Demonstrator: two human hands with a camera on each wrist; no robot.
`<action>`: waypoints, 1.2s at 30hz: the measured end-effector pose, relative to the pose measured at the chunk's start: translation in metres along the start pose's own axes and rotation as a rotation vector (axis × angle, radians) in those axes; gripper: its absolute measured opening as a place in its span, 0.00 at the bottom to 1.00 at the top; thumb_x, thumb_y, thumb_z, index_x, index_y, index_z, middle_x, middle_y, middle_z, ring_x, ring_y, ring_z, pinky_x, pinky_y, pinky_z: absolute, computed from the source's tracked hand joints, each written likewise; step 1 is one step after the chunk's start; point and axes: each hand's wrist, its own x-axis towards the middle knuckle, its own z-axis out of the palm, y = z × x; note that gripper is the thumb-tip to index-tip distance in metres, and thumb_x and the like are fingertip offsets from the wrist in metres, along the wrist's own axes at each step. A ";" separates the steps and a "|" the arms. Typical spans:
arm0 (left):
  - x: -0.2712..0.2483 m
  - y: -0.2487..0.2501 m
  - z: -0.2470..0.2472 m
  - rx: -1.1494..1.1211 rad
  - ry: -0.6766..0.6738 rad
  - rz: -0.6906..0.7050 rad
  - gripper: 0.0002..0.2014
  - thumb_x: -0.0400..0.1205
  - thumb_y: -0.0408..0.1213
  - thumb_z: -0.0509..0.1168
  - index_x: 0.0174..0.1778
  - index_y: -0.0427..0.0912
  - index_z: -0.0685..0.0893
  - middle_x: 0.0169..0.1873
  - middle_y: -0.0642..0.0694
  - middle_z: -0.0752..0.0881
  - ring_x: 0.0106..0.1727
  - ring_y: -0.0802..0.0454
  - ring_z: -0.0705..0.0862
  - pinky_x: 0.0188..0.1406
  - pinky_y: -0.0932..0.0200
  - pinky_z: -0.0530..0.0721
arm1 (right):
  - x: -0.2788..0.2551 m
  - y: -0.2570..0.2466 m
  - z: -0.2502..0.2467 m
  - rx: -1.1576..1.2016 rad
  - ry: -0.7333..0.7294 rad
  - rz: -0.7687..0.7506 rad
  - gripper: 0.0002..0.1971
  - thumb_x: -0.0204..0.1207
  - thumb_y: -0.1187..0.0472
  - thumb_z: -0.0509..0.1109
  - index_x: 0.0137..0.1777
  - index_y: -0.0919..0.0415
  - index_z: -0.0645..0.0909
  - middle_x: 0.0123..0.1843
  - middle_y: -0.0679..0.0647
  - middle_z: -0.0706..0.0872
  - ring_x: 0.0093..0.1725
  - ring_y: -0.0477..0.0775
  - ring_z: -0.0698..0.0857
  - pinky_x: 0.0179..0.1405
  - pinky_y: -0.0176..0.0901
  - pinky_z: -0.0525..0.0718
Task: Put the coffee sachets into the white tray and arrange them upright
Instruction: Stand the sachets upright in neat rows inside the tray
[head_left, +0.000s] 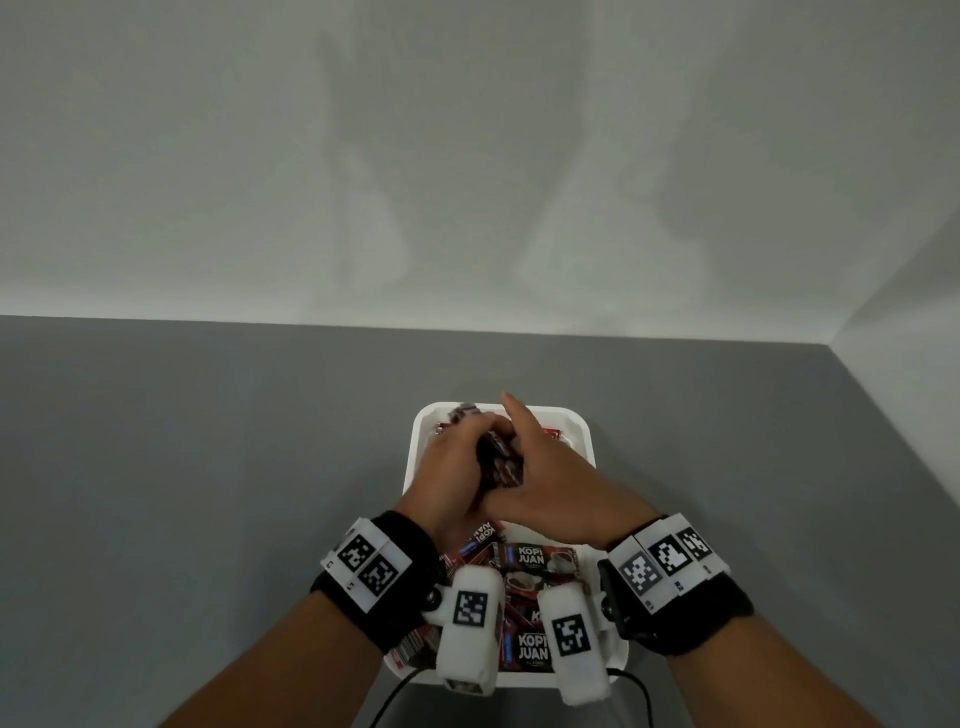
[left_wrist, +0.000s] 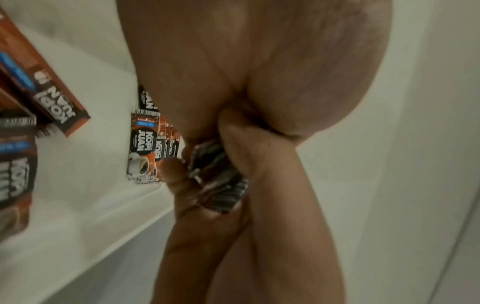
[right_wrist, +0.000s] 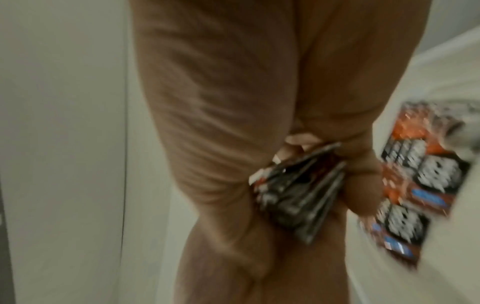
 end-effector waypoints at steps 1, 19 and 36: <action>0.001 0.005 -0.001 -0.077 0.019 -0.006 0.17 0.87 0.34 0.56 0.39 0.35 0.88 0.42 0.34 0.89 0.42 0.41 0.90 0.42 0.51 0.90 | -0.003 -0.001 -0.004 -0.022 0.018 -0.021 0.61 0.67 0.53 0.85 0.90 0.47 0.44 0.67 0.37 0.78 0.67 0.37 0.79 0.60 0.28 0.77; -0.002 0.007 -0.008 0.093 -0.177 -0.080 0.06 0.80 0.25 0.63 0.48 0.28 0.84 0.37 0.34 0.85 0.34 0.45 0.87 0.33 0.56 0.87 | 0.007 -0.005 -0.013 -0.391 0.045 -0.341 0.65 0.54 0.53 0.90 0.88 0.52 0.54 0.83 0.43 0.63 0.81 0.40 0.64 0.74 0.31 0.71; 0.012 0.011 -0.014 0.076 0.064 0.215 0.10 0.80 0.28 0.74 0.54 0.29 0.84 0.44 0.27 0.84 0.47 0.31 0.83 0.48 0.37 0.82 | 0.009 -0.004 -0.023 0.273 0.307 -0.096 0.13 0.71 0.72 0.82 0.52 0.59 0.88 0.39 0.55 0.93 0.39 0.53 0.91 0.48 0.55 0.90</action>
